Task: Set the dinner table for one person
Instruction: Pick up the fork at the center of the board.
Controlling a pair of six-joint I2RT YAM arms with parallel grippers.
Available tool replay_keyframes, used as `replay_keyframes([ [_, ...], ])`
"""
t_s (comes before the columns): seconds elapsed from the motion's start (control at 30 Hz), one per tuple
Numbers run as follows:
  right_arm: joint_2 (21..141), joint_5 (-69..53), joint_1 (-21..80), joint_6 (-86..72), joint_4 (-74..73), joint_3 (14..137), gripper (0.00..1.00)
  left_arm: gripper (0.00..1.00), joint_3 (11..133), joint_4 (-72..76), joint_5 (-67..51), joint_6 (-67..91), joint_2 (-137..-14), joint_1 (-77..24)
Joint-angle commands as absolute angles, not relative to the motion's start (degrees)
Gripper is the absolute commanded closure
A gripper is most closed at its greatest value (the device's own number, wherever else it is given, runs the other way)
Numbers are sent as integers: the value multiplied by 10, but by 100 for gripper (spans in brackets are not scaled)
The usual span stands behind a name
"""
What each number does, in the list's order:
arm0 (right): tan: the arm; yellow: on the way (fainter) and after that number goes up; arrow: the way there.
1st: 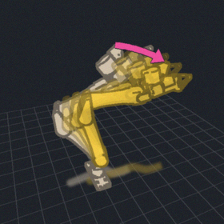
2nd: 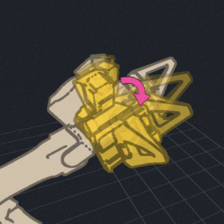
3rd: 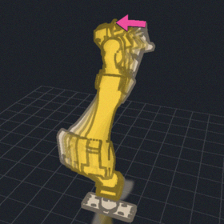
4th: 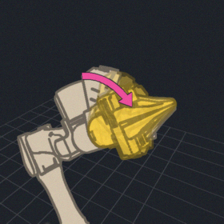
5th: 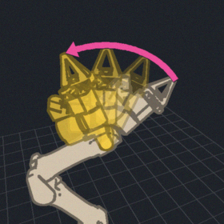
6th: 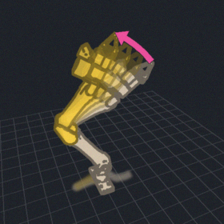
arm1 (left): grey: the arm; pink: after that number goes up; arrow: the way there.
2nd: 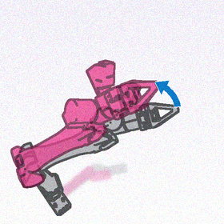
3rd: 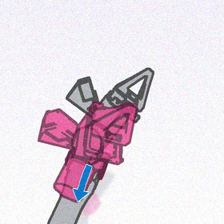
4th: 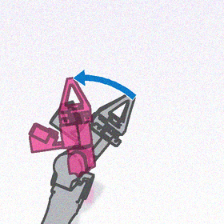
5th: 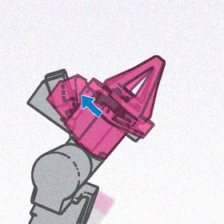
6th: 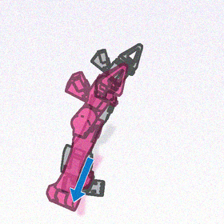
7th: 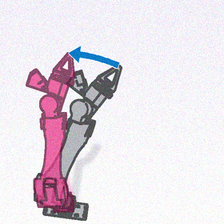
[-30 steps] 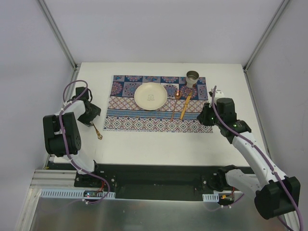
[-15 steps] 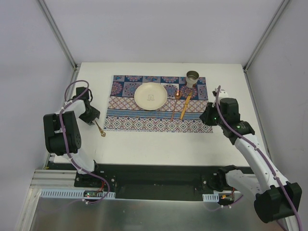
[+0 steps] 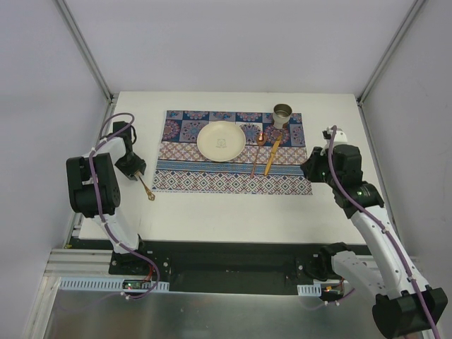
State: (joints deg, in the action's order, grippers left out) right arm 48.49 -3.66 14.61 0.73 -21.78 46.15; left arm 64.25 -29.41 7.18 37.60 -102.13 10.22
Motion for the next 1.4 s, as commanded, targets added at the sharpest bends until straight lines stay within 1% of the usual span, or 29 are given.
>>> replay_keyframes([
  [0.0,485,-27,139,20,-225,492,81,64,643,-325,97,361,-1031,103],
  [0.1,490,-26,137,22,-228,497,81,67,634,-324,107,366,-1032,97],
  [0.17,492,-31,137,22,-228,500,81,74,628,-324,111,367,-1031,93],
  [0.27,495,-34,137,20,-228,501,81,79,617,-323,117,373,-1027,90],
  [0.47,497,-38,137,22,-231,502,82,83,601,-323,137,382,-1015,74],
  [0.6,497,-45,137,22,-236,502,82,96,592,-319,145,392,-1007,67],
  [0.7,492,-44,137,22,-238,501,82,100,576,-309,142,396,-1002,66],
  [0.9,479,-39,137,21,-240,495,82,100,573,-297,118,396,-997,66],
  [1.13,490,-40,137,19,-230,494,82,100,592,-299,115,378,-973,66],
  [1.37,501,-46,138,14,-214,487,83,100,677,-379,181,317,-921,61],
])
